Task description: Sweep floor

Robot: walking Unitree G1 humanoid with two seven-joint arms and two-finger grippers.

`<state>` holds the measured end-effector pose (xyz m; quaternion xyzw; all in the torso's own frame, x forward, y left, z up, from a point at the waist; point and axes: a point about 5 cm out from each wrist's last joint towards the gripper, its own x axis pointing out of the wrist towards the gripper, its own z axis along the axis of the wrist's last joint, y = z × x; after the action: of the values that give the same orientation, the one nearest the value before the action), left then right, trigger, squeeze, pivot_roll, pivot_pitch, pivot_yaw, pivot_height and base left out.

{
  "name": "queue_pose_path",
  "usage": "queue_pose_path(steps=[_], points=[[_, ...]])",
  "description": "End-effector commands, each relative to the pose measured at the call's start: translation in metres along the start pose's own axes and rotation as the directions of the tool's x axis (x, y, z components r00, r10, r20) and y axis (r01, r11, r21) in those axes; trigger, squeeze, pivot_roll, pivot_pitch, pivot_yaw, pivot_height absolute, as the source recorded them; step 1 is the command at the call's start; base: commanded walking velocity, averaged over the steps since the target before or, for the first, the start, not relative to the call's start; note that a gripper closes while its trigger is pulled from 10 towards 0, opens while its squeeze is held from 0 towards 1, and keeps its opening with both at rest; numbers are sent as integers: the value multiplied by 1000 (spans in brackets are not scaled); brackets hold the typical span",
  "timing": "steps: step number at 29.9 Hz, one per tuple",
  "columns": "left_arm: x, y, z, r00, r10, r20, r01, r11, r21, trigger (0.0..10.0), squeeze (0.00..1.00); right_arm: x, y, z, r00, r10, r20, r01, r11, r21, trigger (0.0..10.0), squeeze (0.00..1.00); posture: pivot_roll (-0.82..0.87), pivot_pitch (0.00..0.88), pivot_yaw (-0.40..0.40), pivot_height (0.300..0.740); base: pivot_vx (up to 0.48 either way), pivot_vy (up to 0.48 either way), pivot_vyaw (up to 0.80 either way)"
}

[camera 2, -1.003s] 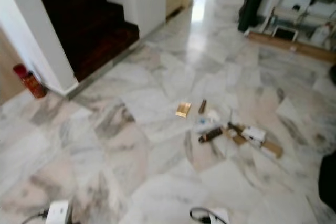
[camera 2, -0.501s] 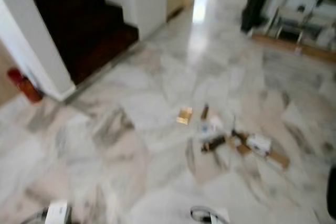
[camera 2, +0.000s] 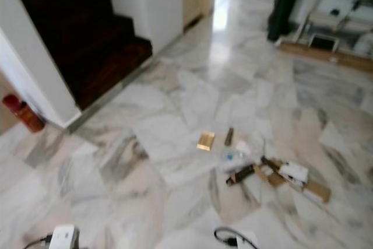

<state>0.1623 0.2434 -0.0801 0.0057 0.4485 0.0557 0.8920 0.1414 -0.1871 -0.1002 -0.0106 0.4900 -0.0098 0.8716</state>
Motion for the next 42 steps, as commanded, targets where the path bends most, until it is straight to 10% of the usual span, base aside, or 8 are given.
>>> queue_pose_path(steps=[1,17,42], points=[[3,-3,10,1000,-16,23,16,999,28,10000,0,0,11,-7,999,27,-24,-26,999,44,10000,0,-71,0,113,740,281,0,-800],[5,-6,23,998,-27,61,26,999,23,10000,0,7,24,26,999,39,23,-40,997,65,10000,0,-11,1,101,740,280,0,-97],[4,-15,16,995,-60,79,62,998,-12,10000,0,4,-4,17,1000,-8,-5,8,1000,15,10000,0,7,22,55,740,155,0,-398]])
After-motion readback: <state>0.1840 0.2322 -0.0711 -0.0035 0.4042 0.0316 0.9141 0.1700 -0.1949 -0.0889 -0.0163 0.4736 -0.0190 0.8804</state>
